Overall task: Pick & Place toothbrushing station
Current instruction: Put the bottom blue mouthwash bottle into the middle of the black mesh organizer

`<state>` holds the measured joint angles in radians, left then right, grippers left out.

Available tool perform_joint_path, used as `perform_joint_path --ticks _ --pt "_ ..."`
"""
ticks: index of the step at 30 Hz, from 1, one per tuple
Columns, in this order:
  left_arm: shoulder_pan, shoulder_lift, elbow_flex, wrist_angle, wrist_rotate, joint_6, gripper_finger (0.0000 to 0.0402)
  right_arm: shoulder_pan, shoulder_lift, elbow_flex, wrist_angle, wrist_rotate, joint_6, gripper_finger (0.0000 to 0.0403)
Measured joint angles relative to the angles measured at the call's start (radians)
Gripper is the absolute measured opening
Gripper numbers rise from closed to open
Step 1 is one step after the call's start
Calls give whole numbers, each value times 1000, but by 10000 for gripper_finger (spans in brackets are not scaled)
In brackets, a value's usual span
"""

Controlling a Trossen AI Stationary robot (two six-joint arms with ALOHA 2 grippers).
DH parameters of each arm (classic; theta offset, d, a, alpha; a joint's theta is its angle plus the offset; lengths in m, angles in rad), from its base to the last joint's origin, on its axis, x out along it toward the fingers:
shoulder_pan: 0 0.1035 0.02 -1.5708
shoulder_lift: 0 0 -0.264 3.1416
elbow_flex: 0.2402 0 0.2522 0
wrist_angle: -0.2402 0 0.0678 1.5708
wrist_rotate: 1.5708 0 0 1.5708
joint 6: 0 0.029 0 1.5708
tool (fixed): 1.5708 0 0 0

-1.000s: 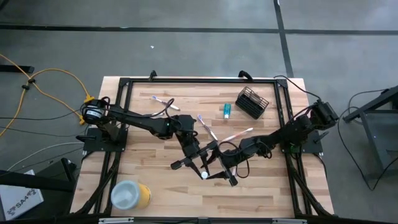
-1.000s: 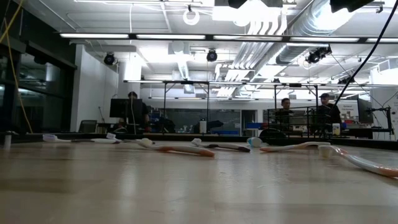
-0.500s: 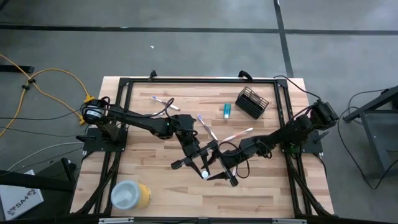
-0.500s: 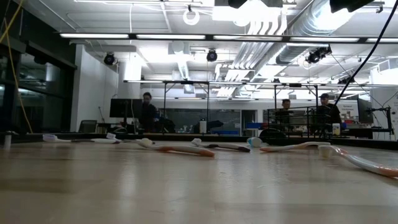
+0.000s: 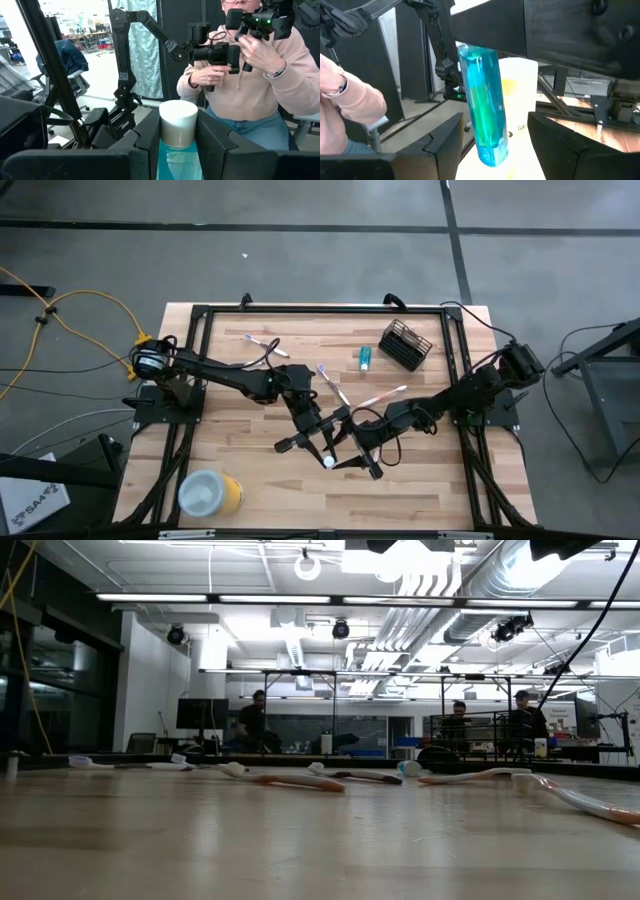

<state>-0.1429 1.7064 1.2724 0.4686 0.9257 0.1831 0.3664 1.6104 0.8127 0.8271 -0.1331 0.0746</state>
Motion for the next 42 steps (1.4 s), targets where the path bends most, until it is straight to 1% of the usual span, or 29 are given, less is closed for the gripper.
perform_joint_path --ticks 5,17,27,32,35,42 --pt "0 9 0 1 0 -16 86 0 0 0 43 -4 0 211" --pt "-10 32 0 45 22 -24 86 0 0 0 42 -5 3 211" --pt "-12 32 0 45 19 -20 86 0 0 0 44 -8 12 211" --pt "-12 38 0 72 15 -15 86 0 0 0 53 -8 10 211" --pt "-12 38 0 72 -4 -20 86 0 0 0 50 -3 10 211" --pt "-28 38 0 70 -102 -47 86 1 0 0 44 -5 3 211"
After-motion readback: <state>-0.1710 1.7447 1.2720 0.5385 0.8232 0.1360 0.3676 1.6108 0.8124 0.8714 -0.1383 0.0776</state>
